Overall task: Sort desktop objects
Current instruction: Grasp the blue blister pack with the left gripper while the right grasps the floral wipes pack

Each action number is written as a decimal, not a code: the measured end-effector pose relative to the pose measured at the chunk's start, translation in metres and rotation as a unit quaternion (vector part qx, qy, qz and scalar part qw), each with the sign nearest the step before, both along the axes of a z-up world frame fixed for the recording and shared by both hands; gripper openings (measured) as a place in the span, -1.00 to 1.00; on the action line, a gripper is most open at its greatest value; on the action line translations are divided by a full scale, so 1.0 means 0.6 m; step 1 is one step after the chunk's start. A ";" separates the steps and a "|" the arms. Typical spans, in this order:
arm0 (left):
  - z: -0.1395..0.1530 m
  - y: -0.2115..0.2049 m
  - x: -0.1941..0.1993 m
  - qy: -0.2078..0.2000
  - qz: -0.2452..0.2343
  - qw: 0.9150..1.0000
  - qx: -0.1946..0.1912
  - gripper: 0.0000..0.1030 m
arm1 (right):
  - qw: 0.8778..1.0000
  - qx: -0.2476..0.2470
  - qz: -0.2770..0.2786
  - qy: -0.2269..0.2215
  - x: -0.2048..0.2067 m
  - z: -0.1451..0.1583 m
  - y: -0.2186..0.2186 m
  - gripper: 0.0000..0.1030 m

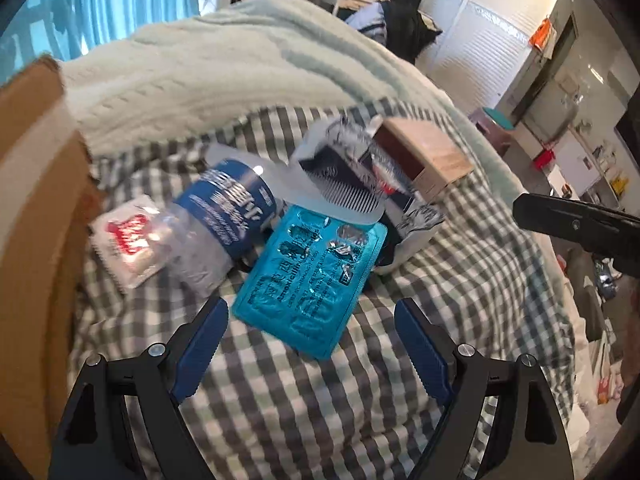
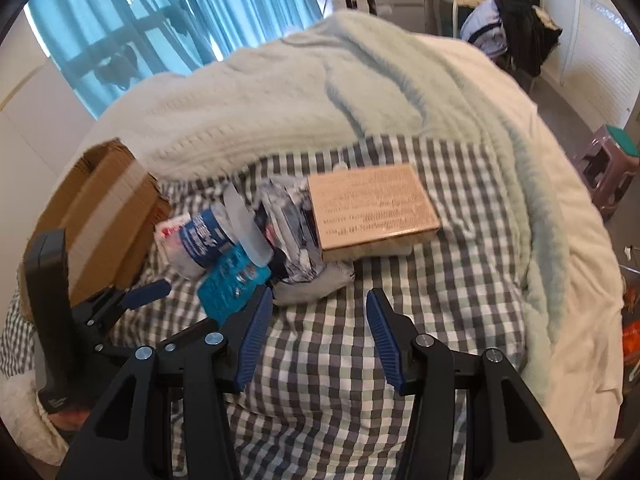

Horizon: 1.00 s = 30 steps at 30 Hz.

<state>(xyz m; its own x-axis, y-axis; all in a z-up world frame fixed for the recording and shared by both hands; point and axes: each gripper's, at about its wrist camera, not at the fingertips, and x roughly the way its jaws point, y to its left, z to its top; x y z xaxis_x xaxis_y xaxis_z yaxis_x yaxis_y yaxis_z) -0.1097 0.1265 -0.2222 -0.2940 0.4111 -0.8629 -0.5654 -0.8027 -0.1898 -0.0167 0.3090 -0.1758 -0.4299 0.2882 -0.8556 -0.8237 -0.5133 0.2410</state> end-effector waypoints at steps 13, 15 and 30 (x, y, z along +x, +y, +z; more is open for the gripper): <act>-0.070 0.015 -0.050 -0.025 0.003 1.000 -0.008 0.70 | 0.997 -0.070 0.018 0.002 -0.037 -0.099 0.055 0.11; -0.072 0.015 -0.051 -0.022 -0.002 1.000 -0.013 0.67 | 0.997 -0.076 0.016 0.003 -0.043 -0.108 0.062 0.14; -0.037 -0.040 -0.024 -0.059 0.004 0.998 0.022 0.47 | 0.990 -0.132 -0.007 0.046 -0.042 -0.124 0.062 -0.27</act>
<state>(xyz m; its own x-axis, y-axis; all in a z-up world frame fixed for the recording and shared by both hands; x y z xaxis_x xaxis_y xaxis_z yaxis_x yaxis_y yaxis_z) -0.1244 0.1027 -0.2446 -0.1952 0.4471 -0.8729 -0.5313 -0.7963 -0.2891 -0.0418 0.3463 -0.2504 -0.5067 0.0667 -0.8595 -0.7988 -0.4115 0.4390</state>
